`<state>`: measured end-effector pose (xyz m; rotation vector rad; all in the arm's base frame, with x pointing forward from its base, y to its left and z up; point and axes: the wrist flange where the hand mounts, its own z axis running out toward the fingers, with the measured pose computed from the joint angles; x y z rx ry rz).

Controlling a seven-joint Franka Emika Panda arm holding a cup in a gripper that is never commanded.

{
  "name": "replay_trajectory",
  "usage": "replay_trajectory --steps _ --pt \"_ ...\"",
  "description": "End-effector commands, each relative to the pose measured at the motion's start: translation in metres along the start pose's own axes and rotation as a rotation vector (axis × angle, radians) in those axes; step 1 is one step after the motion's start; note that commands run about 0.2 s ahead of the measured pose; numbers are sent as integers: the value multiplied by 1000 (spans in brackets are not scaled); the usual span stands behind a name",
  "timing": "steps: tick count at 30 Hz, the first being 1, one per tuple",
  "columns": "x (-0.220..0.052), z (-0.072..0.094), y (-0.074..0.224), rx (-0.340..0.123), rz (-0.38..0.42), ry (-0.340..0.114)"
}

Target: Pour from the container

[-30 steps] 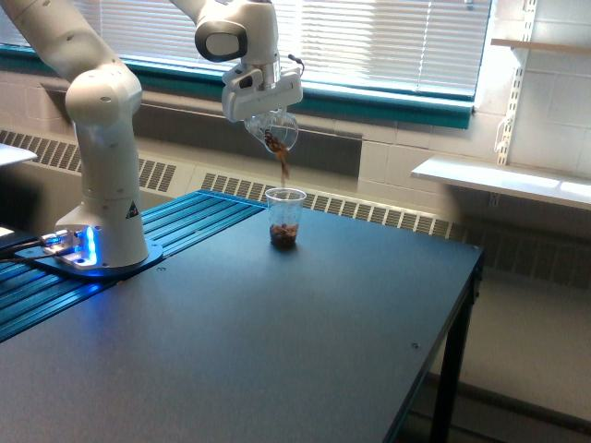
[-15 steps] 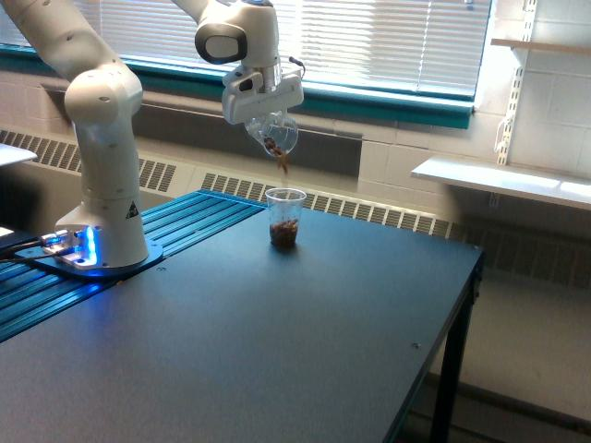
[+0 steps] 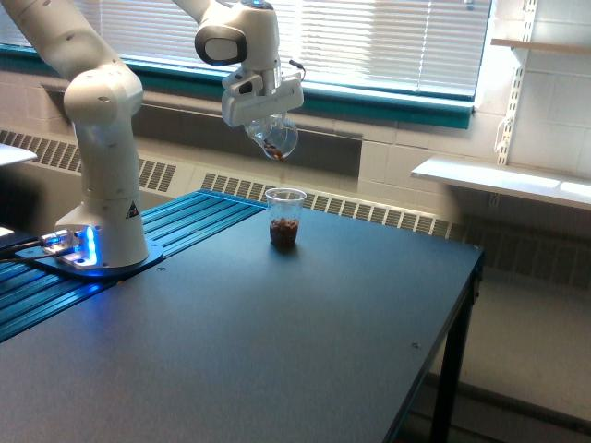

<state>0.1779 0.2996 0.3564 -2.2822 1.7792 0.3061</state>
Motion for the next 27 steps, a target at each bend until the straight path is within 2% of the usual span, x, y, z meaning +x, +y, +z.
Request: replay_trajectory --steps 1,27 --pt "4 3 -1 -14 -3 -3" --pt "13 8 -6 -31 19 -42"
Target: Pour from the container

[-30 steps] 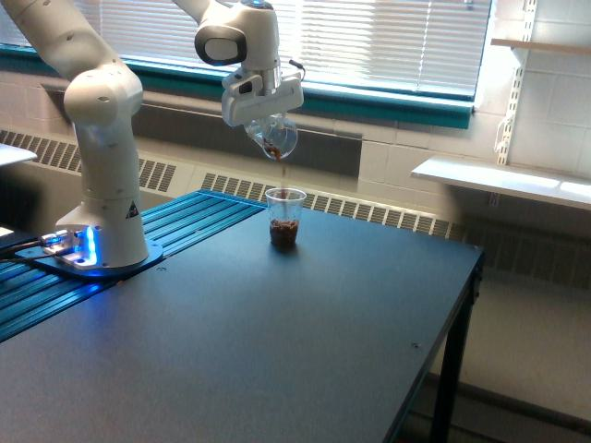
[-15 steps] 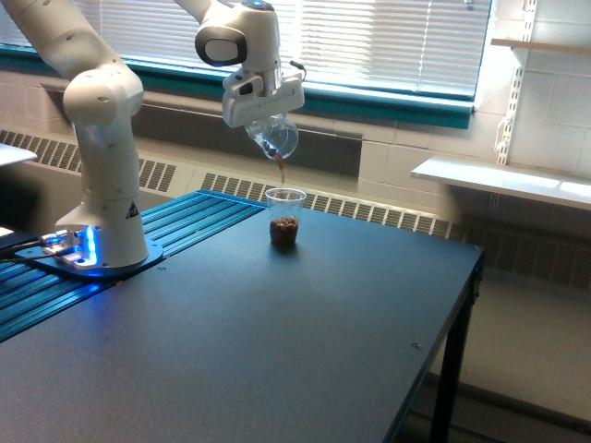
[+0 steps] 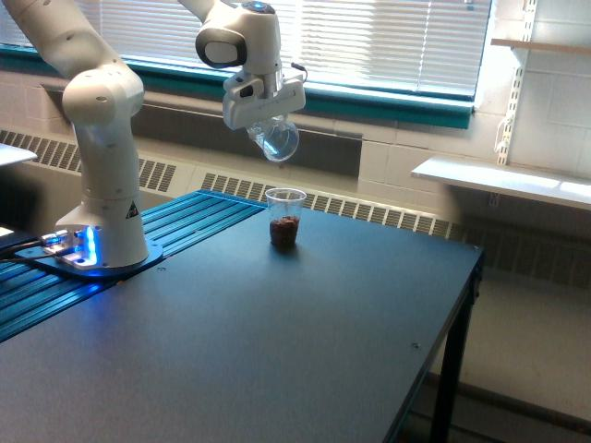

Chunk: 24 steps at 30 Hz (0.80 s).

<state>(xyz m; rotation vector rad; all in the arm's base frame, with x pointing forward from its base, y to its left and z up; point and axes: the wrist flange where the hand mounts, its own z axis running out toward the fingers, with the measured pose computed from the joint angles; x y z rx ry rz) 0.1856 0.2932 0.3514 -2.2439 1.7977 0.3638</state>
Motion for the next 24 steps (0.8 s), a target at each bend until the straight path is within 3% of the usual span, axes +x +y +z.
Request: replay_trajectory --steps 1,14,24 --pt "5 5 -1 -20 -10 -4" --pt "12 3 -8 -8 0 -39" --pt "17 4 -11 -32 9 -67"
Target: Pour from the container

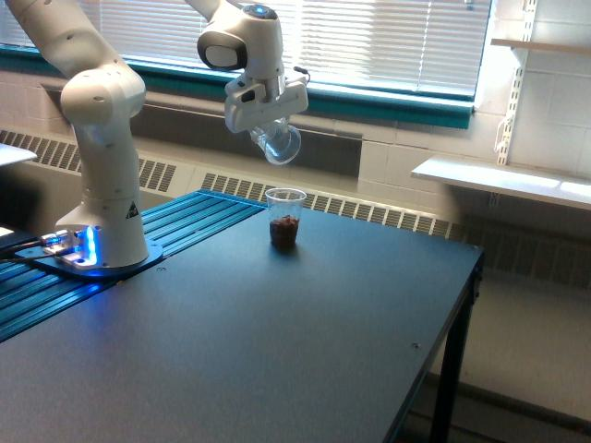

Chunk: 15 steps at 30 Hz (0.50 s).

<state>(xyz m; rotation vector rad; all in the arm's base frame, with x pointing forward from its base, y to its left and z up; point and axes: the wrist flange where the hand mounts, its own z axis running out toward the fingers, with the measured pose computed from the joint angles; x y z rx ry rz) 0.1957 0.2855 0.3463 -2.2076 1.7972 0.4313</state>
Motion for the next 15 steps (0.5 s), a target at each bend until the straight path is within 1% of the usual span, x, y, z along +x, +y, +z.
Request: replay_trajectory --steps 1,11,15 --pt "7 2 -5 -20 -7 -22" --pt "13 4 -11 -26 5 -62" --pt "15 4 -13 -35 1 -69"
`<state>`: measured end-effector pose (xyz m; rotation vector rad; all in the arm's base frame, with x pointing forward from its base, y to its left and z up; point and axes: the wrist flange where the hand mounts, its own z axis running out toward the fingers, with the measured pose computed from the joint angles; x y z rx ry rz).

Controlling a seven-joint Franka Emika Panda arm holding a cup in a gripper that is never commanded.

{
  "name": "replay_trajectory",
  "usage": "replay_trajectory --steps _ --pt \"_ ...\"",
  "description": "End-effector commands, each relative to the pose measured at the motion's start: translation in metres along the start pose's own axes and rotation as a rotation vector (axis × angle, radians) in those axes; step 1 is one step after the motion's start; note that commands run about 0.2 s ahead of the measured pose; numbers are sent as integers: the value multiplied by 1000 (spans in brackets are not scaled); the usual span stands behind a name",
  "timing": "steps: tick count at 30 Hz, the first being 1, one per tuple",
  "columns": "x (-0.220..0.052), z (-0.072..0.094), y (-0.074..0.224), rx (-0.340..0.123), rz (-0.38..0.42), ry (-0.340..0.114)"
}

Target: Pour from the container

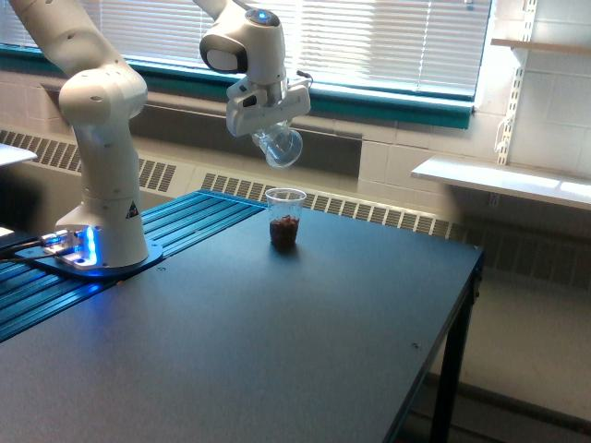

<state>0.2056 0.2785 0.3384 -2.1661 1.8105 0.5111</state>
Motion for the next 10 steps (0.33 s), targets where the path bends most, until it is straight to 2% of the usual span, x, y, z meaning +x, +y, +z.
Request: replay_trajectory --steps 1,10 --pt "4 0 -6 -14 -29 -17" --pt "4 -2 -9 -1 -36 -3"
